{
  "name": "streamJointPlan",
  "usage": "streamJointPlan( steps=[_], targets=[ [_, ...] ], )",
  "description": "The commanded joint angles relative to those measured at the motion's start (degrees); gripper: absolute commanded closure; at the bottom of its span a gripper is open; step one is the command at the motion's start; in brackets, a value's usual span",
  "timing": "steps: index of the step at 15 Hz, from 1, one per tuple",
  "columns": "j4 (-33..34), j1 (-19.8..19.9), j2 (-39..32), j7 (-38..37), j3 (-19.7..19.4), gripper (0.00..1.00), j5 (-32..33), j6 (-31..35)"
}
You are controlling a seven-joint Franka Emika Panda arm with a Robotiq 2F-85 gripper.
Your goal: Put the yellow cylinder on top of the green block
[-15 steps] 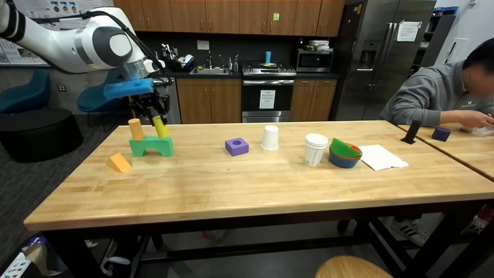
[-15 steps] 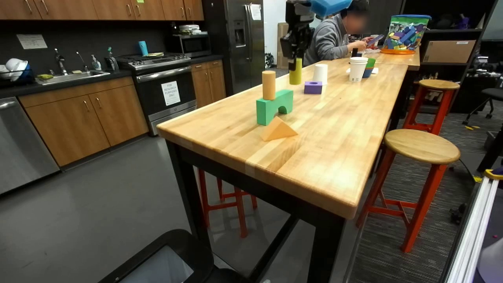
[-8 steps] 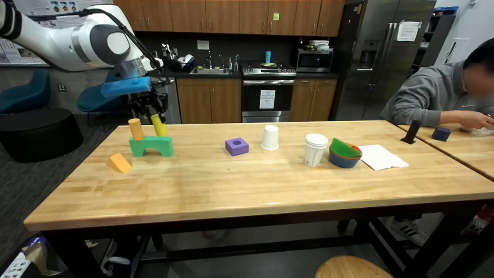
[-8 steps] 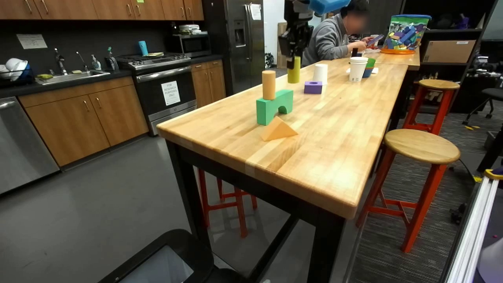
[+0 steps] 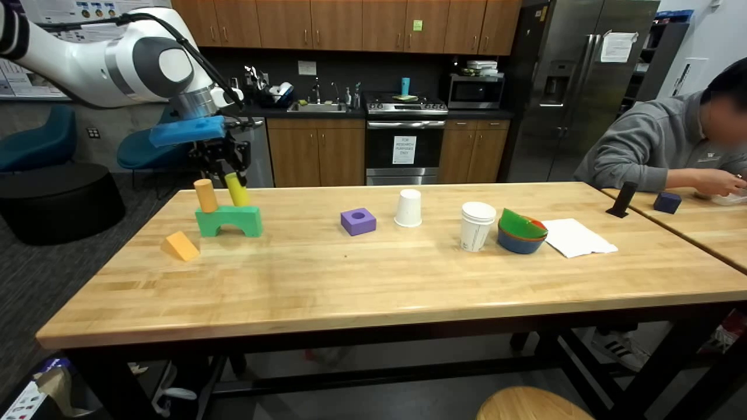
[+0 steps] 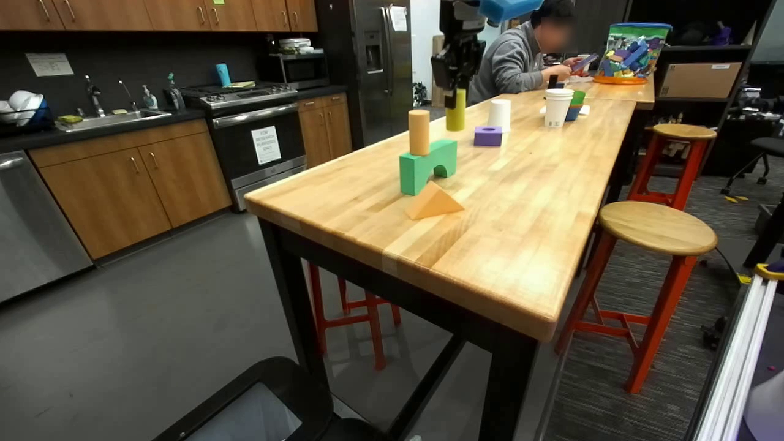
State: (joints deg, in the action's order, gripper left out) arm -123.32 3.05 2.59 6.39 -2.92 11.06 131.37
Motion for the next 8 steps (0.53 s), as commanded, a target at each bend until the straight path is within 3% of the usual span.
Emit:
streamJointPlan(
  steps=[1,8],
  targets=[
    [0.08,-0.31,0.95,-0.2,0.31,0.84,-0.13,-1.71],
    [0.94,-0.81,0.1,-0.54,0.77,0.84,-0.24,-2.07]
  ],
)
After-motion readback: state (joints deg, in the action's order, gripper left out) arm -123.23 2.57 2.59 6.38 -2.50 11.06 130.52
